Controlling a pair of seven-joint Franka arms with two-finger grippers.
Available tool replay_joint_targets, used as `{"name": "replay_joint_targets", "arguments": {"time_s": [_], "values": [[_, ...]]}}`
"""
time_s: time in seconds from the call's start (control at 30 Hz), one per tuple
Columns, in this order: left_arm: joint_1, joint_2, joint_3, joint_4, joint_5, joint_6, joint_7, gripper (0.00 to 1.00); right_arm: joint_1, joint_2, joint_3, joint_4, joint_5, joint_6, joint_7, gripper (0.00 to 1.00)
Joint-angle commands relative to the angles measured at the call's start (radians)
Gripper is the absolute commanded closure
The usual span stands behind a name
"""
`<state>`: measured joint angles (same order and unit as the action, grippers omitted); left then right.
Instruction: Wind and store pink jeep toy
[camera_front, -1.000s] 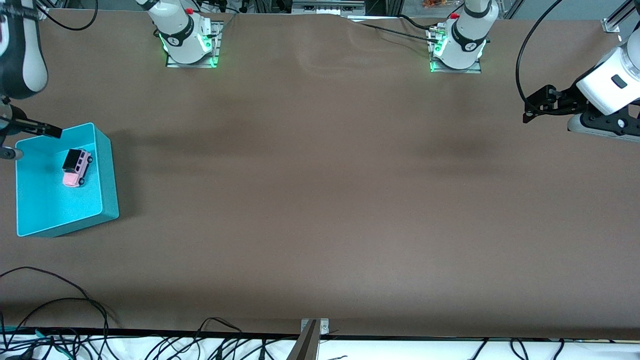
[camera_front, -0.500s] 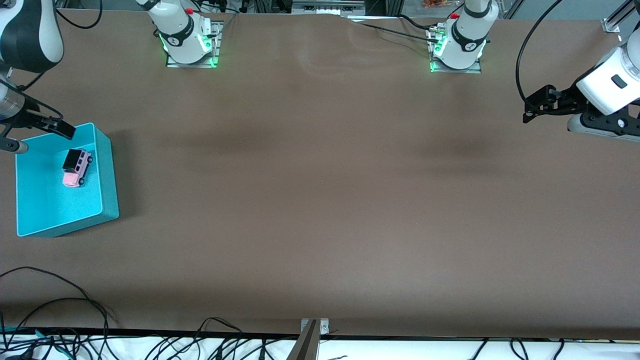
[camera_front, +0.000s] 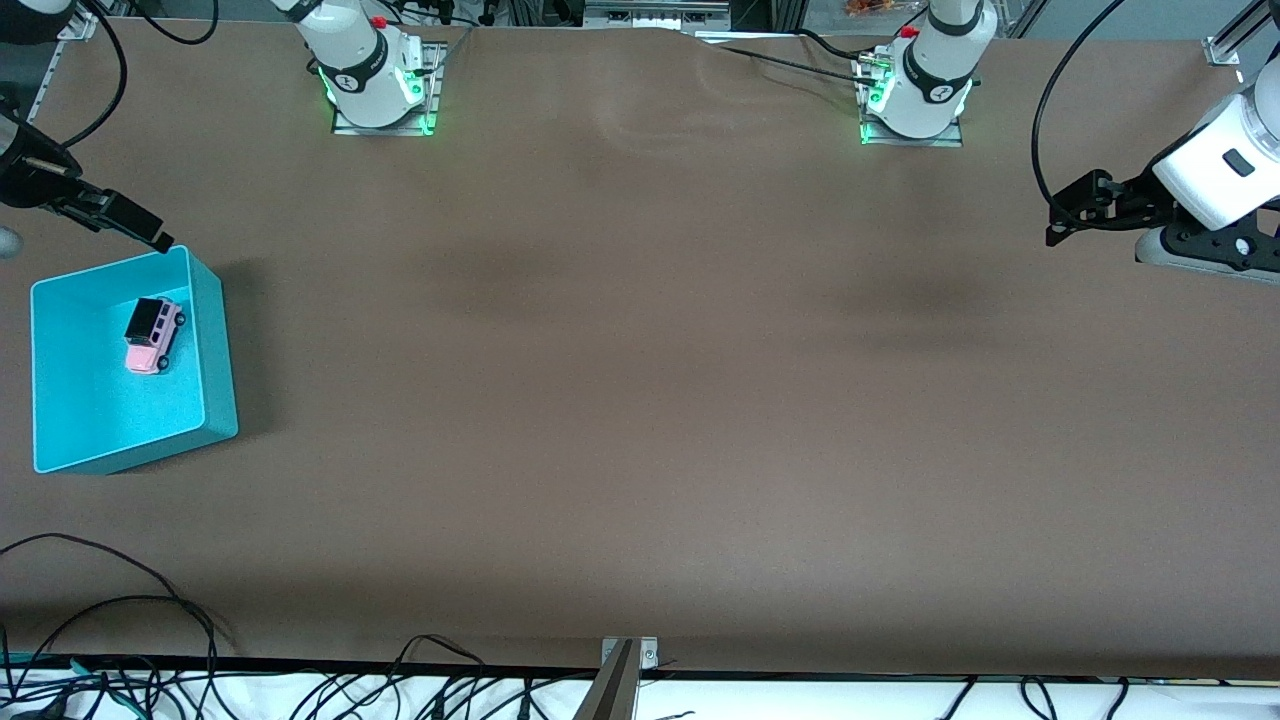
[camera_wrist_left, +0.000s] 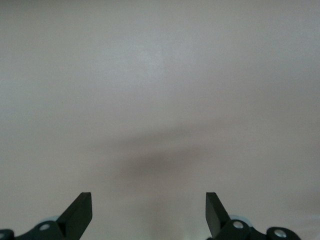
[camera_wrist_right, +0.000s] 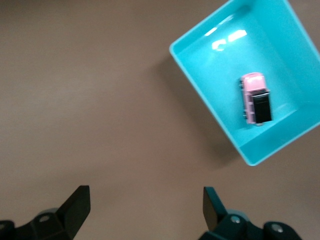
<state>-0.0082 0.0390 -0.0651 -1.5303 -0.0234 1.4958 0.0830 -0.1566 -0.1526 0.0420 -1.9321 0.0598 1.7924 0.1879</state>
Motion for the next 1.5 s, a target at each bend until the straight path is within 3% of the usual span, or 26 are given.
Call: {"name": "replay_joint_targets", "arguments": {"time_s": [0.0, 0.23, 0.53, 0.93, 1.47], "values": [[0.002, 0.015, -0.001, 0.035, -0.018, -0.017, 0.001, 0.00, 0.049, 0.039, 0.007, 0.079, 0.051, -0.038, 0.080, 0.00], [0.002, 0.015, -0.001, 0.035, -0.020, -0.017, 0.001, 0.00, 0.074, 0.071, 0.036, 0.128, 0.043, -0.039, 0.065, 0.00], [0.002, 0.015, -0.001, 0.035, -0.018, -0.017, 0.001, 0.00, 0.068, 0.071, 0.045, 0.130, 0.023, -0.041, -0.110, 0.00], [0.001, 0.013, -0.001, 0.035, -0.018, -0.017, 0.001, 0.00, 0.068, 0.071, 0.047, 0.136, -0.072, -0.041, -0.101, 0.00], [0.002, 0.013, -0.001, 0.033, -0.018, -0.017, 0.001, 0.00, 0.066, 0.065, 0.039, 0.151, -0.072, -0.085, -0.117, 0.00]]}}
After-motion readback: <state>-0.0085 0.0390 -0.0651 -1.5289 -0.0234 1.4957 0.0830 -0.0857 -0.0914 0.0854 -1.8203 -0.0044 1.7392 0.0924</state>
